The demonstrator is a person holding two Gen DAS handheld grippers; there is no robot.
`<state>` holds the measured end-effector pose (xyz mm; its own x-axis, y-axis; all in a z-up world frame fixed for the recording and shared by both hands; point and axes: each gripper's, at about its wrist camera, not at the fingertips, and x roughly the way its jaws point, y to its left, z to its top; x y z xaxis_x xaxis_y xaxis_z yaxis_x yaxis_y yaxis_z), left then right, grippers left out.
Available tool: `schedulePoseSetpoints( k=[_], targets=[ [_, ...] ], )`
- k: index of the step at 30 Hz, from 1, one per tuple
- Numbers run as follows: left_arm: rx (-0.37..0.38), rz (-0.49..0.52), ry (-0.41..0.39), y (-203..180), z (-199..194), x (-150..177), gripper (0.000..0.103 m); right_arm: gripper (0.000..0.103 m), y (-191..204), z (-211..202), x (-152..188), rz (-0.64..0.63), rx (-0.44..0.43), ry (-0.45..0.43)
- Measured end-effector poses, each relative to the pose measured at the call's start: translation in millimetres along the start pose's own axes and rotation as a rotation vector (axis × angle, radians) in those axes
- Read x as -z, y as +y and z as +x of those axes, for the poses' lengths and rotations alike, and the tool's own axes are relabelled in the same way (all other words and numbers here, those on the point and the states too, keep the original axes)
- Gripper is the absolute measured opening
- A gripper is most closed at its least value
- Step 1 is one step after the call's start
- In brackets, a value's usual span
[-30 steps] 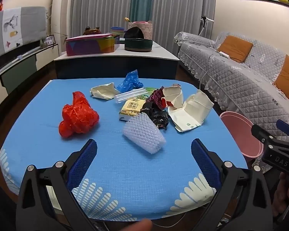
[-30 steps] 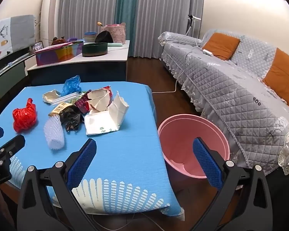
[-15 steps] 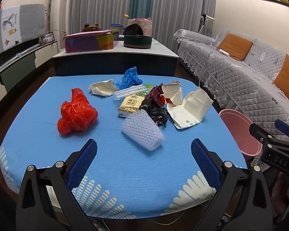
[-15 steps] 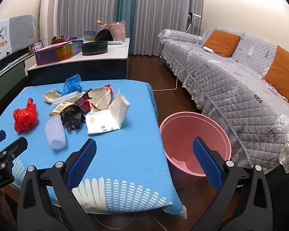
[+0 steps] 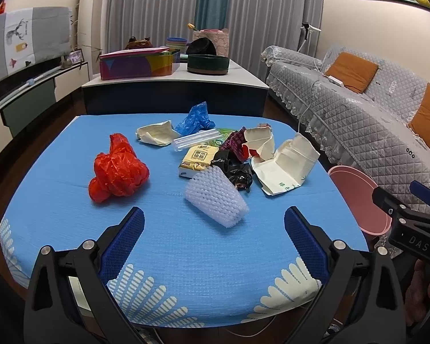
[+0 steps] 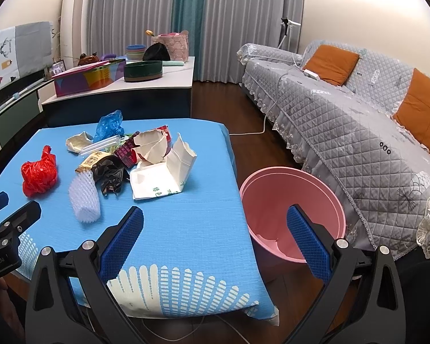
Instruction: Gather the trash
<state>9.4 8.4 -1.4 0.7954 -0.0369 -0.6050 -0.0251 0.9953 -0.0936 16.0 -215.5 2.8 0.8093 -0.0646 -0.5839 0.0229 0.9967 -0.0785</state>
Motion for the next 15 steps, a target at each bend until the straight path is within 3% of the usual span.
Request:
schedulePoseSetpoints(
  k=[15],
  targets=[
    [0.000, -0.006, -0.002, 1.7, -0.6, -0.3, 0.095, 0.098, 0.2, -0.2, -1.4, -0.001, -0.005, -0.001]
  ],
)
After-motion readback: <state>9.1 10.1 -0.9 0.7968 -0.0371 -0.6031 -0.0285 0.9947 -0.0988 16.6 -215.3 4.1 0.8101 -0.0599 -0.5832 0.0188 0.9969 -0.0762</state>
